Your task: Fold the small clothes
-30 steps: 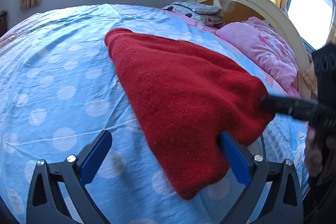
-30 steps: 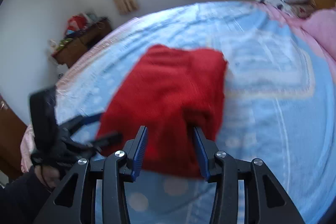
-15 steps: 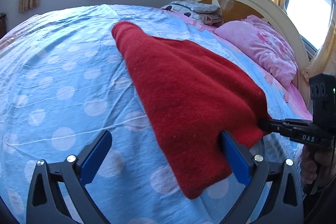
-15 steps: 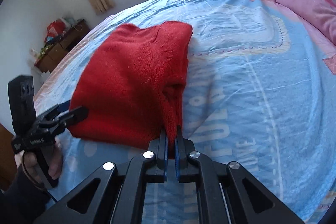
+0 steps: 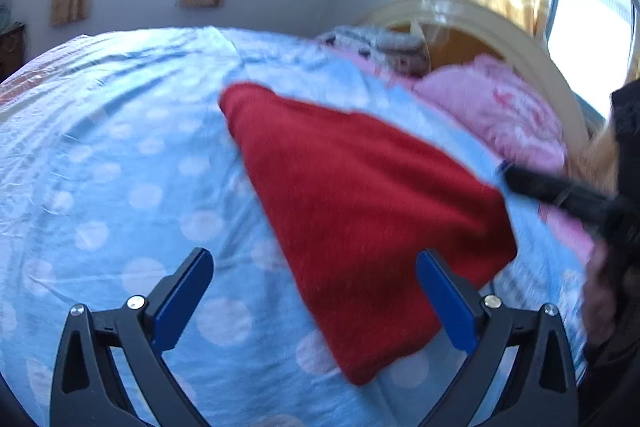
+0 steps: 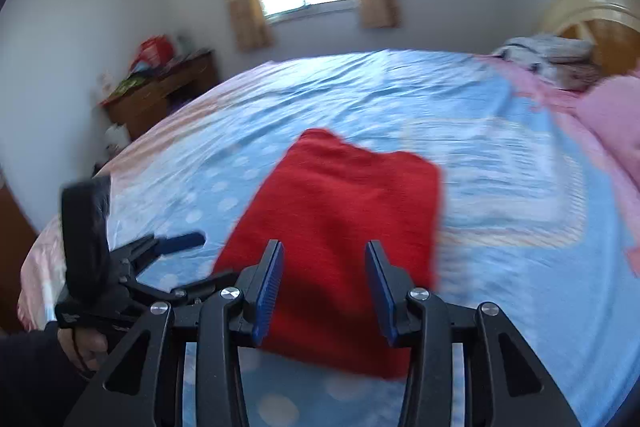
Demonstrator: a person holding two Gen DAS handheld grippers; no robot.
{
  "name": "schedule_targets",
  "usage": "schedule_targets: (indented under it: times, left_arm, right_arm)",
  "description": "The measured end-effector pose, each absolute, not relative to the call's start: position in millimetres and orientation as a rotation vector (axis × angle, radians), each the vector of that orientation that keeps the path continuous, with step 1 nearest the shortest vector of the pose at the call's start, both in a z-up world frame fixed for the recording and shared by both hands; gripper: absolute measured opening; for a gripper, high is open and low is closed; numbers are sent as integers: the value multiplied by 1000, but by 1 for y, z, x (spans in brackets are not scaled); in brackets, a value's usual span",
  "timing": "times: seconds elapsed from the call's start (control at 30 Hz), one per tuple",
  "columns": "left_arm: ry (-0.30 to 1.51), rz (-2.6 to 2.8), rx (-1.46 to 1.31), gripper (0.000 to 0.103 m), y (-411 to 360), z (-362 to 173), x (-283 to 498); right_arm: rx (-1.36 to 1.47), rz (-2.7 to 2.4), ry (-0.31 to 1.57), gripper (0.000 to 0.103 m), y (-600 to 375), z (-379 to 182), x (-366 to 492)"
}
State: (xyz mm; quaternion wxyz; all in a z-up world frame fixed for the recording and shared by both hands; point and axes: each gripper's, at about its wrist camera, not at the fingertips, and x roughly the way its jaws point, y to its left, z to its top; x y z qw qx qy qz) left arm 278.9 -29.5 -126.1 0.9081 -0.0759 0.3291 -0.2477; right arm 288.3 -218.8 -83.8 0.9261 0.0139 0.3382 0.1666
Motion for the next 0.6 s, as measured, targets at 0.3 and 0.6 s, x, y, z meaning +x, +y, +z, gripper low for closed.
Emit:
schedule_targets:
  times: [0.3,0.6]
  left_arm:
    - [788,-434,-76,103,-46,-139,320]
    - [828,-446,-142,103,-40,-147,316]
  right_arm:
    - [99,274,854,37,-253,-128,319]
    - [122,387,826,43,-258,-115,319]
